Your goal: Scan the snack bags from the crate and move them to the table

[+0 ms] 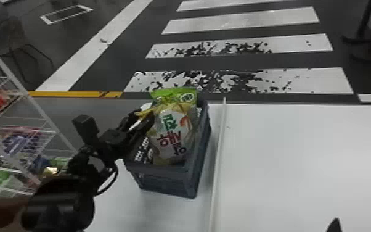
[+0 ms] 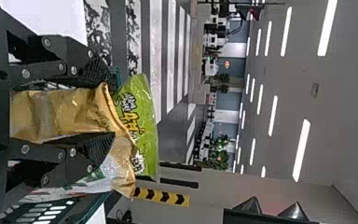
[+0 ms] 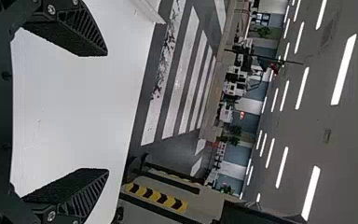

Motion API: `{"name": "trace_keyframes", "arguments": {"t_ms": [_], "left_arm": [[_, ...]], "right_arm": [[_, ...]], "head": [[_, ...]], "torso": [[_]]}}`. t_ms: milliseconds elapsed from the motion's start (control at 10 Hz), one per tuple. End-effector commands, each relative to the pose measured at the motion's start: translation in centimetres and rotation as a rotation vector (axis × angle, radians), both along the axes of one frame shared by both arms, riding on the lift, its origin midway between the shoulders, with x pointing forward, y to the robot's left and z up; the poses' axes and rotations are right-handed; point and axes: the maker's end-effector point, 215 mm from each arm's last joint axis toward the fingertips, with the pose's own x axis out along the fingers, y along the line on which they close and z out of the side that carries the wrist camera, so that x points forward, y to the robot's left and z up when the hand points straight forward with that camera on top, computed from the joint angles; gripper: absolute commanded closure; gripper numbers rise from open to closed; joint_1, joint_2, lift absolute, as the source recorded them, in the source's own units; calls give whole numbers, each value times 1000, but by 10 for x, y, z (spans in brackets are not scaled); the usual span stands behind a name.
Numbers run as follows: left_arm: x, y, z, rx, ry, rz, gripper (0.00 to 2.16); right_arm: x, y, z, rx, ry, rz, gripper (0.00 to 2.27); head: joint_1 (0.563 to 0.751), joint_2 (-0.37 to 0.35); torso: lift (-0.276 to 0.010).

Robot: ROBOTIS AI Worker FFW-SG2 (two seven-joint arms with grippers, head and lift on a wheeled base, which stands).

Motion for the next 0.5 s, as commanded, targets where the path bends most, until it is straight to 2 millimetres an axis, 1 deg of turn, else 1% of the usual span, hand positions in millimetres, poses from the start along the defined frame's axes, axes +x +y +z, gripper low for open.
{"name": "trace_keyframes", "arguments": {"t_ms": [0, 200, 400], "left_arm": [[0, -7, 0, 0, 0, -15, 2037], [-5, -13, 4, 0, -6, -27, 2071], [-17, -20, 19, -11, -30, -38, 2094]], "right_arm": [[1, 0, 0, 0, -2, 1, 107], [1, 0, 2, -2, -9, 4, 107], [2, 0, 4, -4, -15, 0, 107]], "head": [[695, 277], [695, 265], [695, 258]], "torso": [[-95], [-95], [-95]]}}
